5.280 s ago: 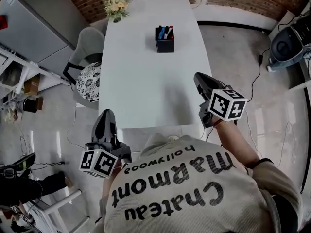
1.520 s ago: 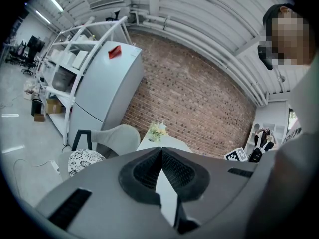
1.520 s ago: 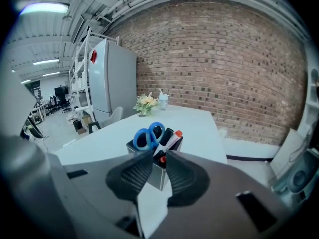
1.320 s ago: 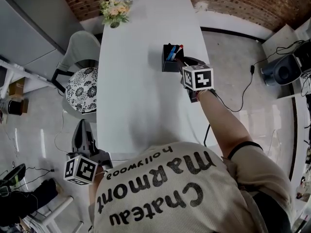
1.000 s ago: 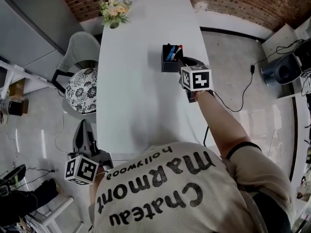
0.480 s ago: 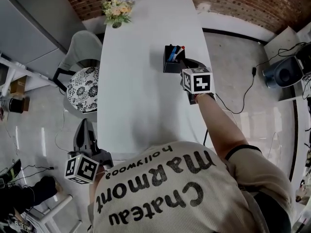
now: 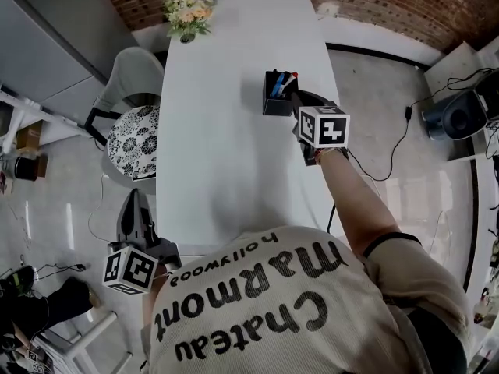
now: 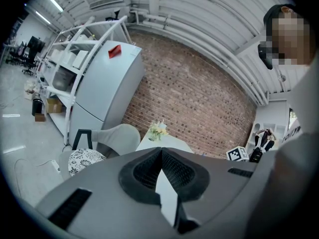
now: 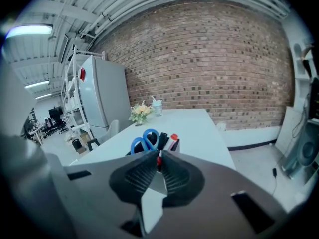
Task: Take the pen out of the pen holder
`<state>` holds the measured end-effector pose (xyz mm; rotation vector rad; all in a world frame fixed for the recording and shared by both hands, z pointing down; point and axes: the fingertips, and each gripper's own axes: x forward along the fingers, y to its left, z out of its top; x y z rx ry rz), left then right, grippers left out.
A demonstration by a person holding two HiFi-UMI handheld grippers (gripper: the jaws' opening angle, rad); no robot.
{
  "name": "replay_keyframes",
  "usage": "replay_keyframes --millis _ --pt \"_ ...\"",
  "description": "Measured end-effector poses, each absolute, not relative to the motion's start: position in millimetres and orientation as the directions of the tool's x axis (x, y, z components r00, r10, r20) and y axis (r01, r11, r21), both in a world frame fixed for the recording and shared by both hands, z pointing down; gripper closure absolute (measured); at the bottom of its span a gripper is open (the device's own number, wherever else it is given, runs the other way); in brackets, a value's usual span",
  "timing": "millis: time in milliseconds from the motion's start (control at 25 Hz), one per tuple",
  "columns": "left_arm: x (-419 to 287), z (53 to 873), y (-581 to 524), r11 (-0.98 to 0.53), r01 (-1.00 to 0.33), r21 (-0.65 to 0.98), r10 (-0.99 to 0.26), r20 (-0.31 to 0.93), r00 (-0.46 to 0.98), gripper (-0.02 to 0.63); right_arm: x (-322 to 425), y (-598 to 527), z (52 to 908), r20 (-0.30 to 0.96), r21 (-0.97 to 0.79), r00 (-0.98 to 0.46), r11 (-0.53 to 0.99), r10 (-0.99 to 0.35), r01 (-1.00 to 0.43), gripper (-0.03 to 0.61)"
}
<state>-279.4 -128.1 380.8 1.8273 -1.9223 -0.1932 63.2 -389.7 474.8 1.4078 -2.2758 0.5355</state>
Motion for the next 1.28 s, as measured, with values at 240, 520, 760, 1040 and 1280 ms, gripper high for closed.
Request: replay_keyframes --millis 240,520,760,1040,1280 --pt "-279.1 379.7 -127.6 0.104 -0.903 0.418 -0.969 0.247 0.002 0.612 61.2 -388.4 468.6 0.522 -0.108 -0.416 0.427 -0.744 -0.898 0.549" --pt "-282.0 377.5 -126.0 0.102 -0.902 0.419 -0.972 0.234 -0.002 0.612 64.7 -382.1 460.9 0.512 -0.128 -0.419 0.416 -0.75 -0.9 0.549" --pt "-280.5 375.3 -123.6 0.09 -0.902 0.423 -0.976 0.22 0.005 0.612 71.0 -374.4 456.8 0.502 -0.144 -0.416 0.4 -0.758 -0.905 0.549" --pt "-279.4 372.2 -121.7 0.078 -0.903 0.423 -0.976 0.216 0.017 0.612 75.2 -366.3 451.8 0.493 -0.148 -0.408 0.388 -0.768 -0.91 0.549" --pt "-278.9 371.0 -120.7 0.062 -0.903 0.426 -0.977 0.211 0.032 0.612 77.8 -358.7 447.8 0.488 -0.148 -0.402 0.38 -0.775 -0.913 0.549"
